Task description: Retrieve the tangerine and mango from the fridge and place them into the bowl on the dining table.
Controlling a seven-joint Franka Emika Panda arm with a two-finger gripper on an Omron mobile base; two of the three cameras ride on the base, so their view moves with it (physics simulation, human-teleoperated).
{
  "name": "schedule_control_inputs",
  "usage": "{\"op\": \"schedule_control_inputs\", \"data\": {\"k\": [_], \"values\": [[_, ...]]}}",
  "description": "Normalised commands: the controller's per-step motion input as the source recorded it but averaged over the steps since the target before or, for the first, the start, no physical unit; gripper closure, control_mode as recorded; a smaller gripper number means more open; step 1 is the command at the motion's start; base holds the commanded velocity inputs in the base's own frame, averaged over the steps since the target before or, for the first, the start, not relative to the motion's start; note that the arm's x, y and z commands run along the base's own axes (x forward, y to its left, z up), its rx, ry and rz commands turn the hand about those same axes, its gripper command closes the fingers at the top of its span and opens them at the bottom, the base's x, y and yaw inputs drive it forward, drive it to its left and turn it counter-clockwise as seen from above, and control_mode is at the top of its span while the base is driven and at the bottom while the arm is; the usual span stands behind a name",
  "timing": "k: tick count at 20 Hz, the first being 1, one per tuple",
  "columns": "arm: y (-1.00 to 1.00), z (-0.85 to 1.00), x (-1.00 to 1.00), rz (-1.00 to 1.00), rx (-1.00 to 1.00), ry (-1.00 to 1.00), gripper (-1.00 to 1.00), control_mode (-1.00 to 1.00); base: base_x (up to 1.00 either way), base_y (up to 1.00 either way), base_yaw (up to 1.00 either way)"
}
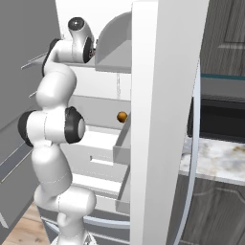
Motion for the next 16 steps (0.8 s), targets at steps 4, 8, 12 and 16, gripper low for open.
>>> {"op": "schedule_control_inputs", "data": {"k": [4,8,12,16], "values": [[0.00,0.00,0.17,0.00,0.00,0.00,-1.00,-1.00,0.00,0.00,0.00],[0.00,-0.08,0.09,0.00,0.00,0.01,1.00,-1.00,0.00,0.00,0.00],[0.03,-0.27,0.00,0.00,0.00,0.09,1.00,-1.00,0.00,0.00,0.00],[0.04,-0.12,0.01,0.00,0.00,0.06,1.00,-1.00,0.00,0.00,0.00]]}}
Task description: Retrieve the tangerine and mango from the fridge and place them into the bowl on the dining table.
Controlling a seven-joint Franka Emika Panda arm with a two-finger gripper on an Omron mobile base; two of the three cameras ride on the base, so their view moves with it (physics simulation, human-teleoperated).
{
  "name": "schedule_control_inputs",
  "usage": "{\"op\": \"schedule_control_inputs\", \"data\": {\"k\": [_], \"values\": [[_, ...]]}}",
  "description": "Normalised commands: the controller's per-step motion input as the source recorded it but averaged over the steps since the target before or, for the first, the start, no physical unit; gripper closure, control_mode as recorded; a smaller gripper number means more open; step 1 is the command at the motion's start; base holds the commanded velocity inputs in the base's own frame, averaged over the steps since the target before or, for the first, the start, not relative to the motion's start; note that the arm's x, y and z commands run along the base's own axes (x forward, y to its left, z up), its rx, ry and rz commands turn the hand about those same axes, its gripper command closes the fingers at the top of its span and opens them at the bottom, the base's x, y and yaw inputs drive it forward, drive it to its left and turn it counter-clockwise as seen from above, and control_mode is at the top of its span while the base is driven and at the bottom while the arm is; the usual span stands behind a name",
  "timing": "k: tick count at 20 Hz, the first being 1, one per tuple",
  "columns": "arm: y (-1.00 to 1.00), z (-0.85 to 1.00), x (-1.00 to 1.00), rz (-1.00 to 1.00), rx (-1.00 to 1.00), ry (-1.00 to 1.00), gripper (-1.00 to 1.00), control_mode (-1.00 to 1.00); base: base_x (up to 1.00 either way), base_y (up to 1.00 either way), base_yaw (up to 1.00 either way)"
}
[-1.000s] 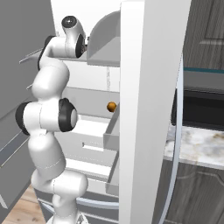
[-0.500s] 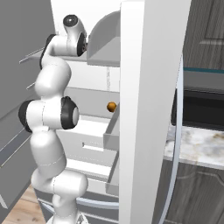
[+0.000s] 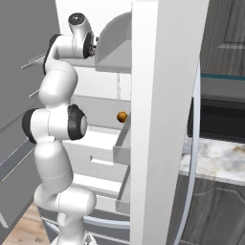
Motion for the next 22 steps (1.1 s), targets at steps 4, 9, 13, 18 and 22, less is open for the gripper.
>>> {"op": "schedule_control_inputs", "data": {"k": [4,9,13,18,22], "values": [[0.01,0.00,-0.03,0.00,0.00,0.00,1.00,-1.00,0.00,0.00,0.00],[-0.12,-0.01,-1.00,0.00,0.00,-0.29,1.00,-1.00,0.00,0.00,0.00],[-0.24,-0.03,-1.00,0.00,0.00,-0.35,1.00,-1.00,0.00,0.00,0.00],[-0.34,0.00,-1.00,0.00,0.00,-0.25,1.00,-1.00,0.00,0.00,0.00],[-0.21,0.00,-1.00,0.00,0.00,-0.13,1.00,-1.00,0.00,0.00,0.00]]}}
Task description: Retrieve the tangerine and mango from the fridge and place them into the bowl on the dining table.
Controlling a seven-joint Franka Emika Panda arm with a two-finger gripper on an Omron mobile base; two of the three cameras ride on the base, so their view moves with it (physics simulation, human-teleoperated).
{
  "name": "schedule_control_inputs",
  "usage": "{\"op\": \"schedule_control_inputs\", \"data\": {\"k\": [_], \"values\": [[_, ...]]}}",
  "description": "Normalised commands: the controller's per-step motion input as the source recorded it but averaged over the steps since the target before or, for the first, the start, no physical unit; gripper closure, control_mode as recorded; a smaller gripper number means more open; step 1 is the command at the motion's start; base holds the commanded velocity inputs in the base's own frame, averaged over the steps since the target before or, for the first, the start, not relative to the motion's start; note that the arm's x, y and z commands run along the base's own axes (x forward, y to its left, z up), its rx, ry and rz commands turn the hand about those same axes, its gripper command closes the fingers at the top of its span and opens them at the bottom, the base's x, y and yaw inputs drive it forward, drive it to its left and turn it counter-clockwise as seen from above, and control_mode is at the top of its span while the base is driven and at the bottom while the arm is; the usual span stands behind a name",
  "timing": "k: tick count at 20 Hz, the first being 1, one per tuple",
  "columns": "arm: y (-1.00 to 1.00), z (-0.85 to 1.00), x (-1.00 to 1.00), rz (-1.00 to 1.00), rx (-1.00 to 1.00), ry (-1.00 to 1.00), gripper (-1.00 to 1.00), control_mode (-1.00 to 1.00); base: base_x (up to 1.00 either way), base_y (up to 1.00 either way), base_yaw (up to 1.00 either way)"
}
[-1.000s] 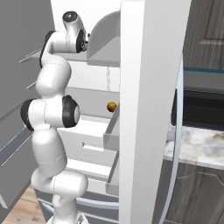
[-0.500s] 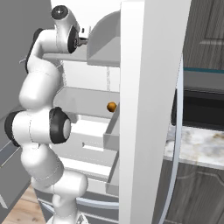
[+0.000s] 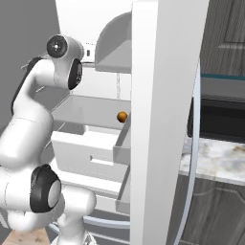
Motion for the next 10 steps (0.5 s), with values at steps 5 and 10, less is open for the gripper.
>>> {"op": "schedule_control_inputs", "data": {"k": [5,10], "values": [[-0.19,0.01,-1.00,0.00,0.00,-0.09,1.00,-1.00,0.00,0.00,0.00],[0.00,0.00,0.00,0.00,0.00,0.00,1.00,1.00,-1.00,-0.04,0.00]]}}
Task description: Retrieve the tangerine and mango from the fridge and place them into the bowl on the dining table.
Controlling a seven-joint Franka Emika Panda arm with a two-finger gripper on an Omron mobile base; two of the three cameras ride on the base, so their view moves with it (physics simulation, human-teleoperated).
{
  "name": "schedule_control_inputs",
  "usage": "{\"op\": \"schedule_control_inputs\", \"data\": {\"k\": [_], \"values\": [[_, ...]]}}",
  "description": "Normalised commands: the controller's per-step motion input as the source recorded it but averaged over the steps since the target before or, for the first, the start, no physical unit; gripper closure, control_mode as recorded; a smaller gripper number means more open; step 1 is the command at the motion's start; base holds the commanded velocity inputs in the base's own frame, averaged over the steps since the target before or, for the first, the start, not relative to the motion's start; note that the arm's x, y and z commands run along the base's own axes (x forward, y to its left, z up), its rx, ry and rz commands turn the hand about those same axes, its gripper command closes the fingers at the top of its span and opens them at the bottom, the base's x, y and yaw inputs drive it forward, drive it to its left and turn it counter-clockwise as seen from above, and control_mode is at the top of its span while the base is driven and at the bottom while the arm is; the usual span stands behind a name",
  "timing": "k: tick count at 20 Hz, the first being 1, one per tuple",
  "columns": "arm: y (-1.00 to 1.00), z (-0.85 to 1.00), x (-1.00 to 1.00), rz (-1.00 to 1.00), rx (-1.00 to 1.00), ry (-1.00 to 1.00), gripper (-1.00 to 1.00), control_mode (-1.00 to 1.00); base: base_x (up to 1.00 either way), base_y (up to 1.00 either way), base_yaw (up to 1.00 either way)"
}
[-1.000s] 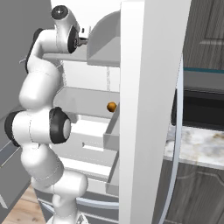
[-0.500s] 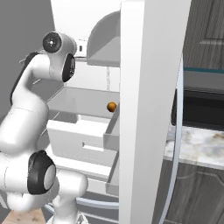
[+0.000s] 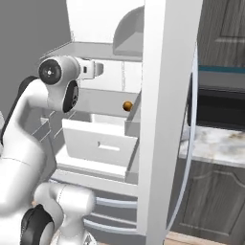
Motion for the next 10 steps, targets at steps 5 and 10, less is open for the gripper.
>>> {"op": "schedule_control_inputs", "data": {"k": [5,10], "values": [[0.00,0.00,0.00,0.00,0.00,0.00,1.00,1.00,-1.00,0.00,0.00],[0.00,0.00,0.00,0.00,0.00,0.00,1.00,1.00,-0.96,0.00,-0.06]]}}
